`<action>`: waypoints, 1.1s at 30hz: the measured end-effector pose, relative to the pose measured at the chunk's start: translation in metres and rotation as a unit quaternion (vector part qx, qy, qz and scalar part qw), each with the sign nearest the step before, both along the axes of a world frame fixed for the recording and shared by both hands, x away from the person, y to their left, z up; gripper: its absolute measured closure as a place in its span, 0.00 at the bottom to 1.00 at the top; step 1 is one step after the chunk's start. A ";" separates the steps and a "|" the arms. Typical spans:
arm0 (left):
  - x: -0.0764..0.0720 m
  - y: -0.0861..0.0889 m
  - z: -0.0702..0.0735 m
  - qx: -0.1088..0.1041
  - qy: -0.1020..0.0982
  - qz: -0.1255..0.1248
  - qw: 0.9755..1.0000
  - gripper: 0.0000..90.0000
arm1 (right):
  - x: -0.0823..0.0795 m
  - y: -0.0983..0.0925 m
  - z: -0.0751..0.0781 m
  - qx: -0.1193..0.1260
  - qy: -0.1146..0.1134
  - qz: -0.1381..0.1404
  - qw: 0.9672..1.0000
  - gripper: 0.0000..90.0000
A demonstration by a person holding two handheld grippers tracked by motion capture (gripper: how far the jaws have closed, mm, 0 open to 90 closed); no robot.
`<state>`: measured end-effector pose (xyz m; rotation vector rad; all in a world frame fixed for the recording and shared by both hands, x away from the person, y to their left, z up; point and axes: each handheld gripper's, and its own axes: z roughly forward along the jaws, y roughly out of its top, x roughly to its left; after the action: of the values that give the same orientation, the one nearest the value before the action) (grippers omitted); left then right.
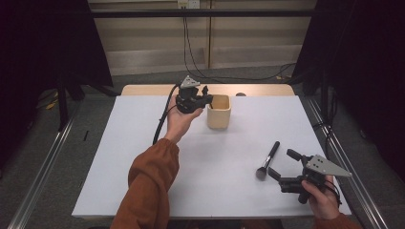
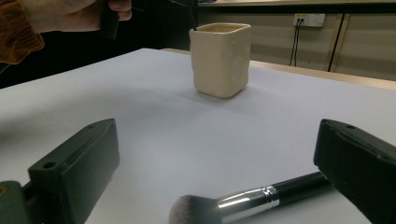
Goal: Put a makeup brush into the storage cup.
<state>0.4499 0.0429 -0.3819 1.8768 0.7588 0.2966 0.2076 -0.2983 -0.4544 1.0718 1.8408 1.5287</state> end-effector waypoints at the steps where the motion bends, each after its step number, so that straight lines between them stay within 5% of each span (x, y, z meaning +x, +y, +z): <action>1: 0.000 0.000 -0.002 0.000 0.000 0.000 1.000 0.95 | 0.000 0.000 0.000 0.000 0.001 0.000 1.000 0.00; 19: 0.003 -0.001 -0.013 0.008 0.020 0.020 1.000 0.93 | 0.000 0.000 0.000 -0.003 0.000 0.003 1.000 0.00; 26: 0.000 0.005 -0.017 0.023 0.005 0.040 0.999 0.71 | 0.000 0.000 -0.001 -0.003 0.002 0.002 1.000 0.00; 33: -0.004 0.016 -0.016 0.008 0.004 0.047 0.999 0.47 | 0.000 0.001 -0.001 -0.004 0.004 0.002 1.000 0.00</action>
<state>0.4455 0.0587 -0.3978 1.8624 0.8531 0.3552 0.2080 -0.2975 -0.4557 1.0717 1.8535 1.5205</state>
